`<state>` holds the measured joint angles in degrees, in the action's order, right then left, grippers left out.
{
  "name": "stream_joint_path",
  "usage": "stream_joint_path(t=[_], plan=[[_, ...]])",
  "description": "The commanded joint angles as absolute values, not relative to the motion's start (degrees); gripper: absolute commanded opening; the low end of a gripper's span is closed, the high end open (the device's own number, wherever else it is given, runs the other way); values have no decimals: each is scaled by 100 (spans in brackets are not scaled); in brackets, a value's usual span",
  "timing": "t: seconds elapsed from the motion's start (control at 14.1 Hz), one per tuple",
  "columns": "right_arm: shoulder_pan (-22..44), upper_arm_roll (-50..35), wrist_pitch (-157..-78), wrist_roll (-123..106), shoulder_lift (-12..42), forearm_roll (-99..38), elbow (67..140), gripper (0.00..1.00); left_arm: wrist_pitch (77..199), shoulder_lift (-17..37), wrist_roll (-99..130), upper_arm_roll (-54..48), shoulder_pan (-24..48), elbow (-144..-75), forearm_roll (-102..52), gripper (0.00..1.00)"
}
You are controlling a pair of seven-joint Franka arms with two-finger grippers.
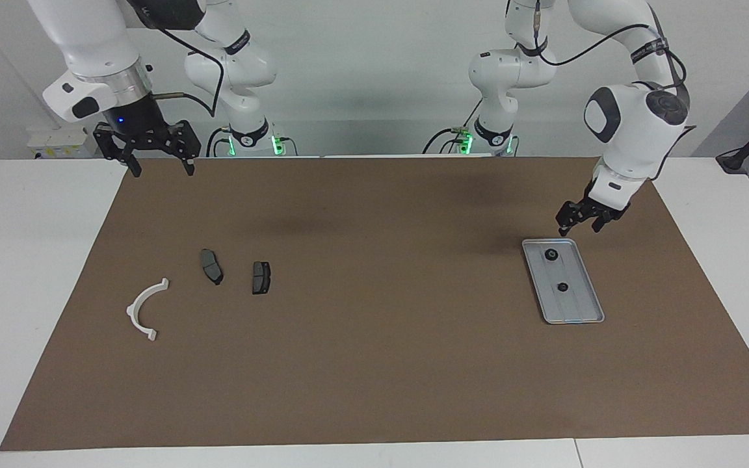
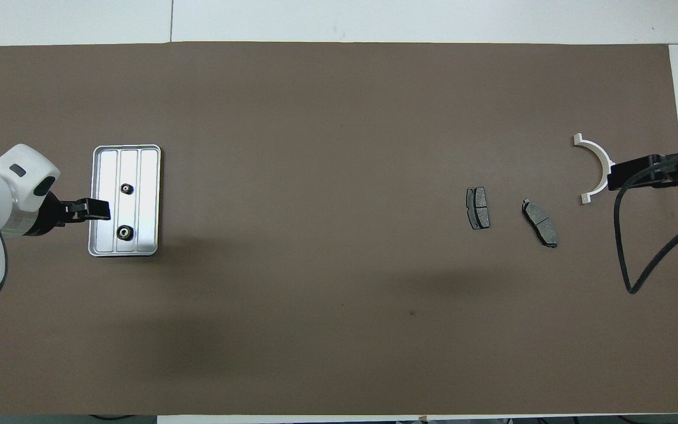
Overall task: Place bearing gear from tray to pile
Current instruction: 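Reach the left gripper into the silver tray and grasp a dark gear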
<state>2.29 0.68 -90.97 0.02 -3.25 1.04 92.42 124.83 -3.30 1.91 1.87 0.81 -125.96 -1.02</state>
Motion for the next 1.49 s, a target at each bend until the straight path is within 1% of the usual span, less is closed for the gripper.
stream_joint_path(t=[0.0, 0.14, 0.28, 0.43, 0.64, 0.99, 1.21, 1.42], plan=[[211, 44, -9149, 9, -457, 0, 9387, 100, 12954, -369, 334, 158, 105, -13112, -18, 81], [211, 44, -9149, -9, -466, 0, 9396, 100, 13174, -291, 457, 158, 105, -13262, -18, 80], [211, 44, -9149, 9, -466, 0, 9413, 100, 13210, -133, 448, 158, 105, -13289, -18, 75], [202, 44, -9184, 18, -466, 0, 9422, 100, 13454, 87, 474, 158, 105, -13280, -18, 75], [220, 35, -9378, 61, -466, 0, 9466, 100, 13789, 395, 519, 167, 106, -13271, -18, 72], [220, -35, -9404, 70, -466, 0, 9474, 100, 13886, 492, 519, 167, 105, -13245, -18, 69], [360, -62, -9404, 97, -466, 0, 9466, 100, 13939, 554, 519, 158, 105, -13263, -18, 69], [352, -62, -9404, 79, -466, 0, 9475, 100, 13939, 571, 519, 158, 105, -13271, -18, 66]])
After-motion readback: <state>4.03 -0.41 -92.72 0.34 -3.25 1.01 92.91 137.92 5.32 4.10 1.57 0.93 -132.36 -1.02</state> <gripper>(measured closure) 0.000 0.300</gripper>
